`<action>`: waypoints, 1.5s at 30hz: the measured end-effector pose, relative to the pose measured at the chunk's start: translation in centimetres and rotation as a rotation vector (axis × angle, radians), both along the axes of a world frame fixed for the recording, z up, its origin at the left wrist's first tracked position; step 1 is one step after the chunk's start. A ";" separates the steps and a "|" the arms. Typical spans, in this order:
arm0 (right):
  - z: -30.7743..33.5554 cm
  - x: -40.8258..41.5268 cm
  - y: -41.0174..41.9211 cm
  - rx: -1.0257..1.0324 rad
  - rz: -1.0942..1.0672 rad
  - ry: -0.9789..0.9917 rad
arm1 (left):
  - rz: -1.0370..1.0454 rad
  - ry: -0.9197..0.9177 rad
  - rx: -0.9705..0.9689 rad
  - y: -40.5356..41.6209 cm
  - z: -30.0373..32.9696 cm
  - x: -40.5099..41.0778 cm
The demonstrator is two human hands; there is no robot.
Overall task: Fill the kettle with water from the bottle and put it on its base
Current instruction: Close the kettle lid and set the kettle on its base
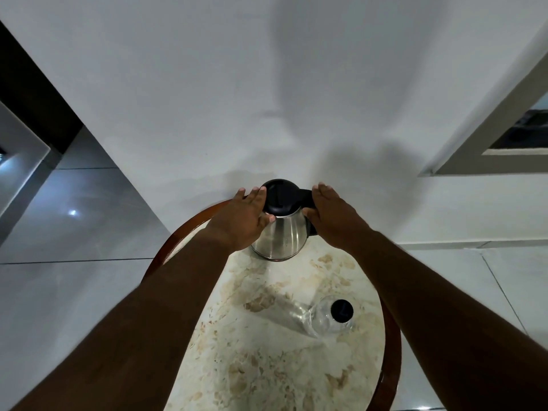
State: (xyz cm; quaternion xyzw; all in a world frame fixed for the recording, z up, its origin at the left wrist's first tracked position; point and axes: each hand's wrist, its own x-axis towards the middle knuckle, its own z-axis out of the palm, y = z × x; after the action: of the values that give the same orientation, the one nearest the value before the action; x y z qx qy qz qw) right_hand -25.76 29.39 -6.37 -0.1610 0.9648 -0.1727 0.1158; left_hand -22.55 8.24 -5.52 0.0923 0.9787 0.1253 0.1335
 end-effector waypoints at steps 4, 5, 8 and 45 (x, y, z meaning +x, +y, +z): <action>0.1 -0.1 0.1 -0.012 -0.015 -0.005 | -0.080 0.045 -0.152 0.4 0.9 -0.3; 0.1 0.0 0.1 -0.014 -0.017 -0.014 | -0.088 0.039 -0.179 0.5 1.1 -0.3; 0.3 0.2 0.1 -0.012 -0.015 -0.028 | -0.089 0.010 -0.192 0.5 1.2 -0.2; 5.8 7.4 1.9 -0.010 -0.084 0.036 | 0.082 -0.001 -0.060 -5.0 5.2 8.7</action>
State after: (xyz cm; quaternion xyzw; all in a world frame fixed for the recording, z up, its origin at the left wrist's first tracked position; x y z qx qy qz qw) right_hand -18.40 31.30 -0.53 -0.1240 0.9718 -0.1794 0.0901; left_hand -13.82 3.26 -0.35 0.0479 0.9850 0.1015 0.1312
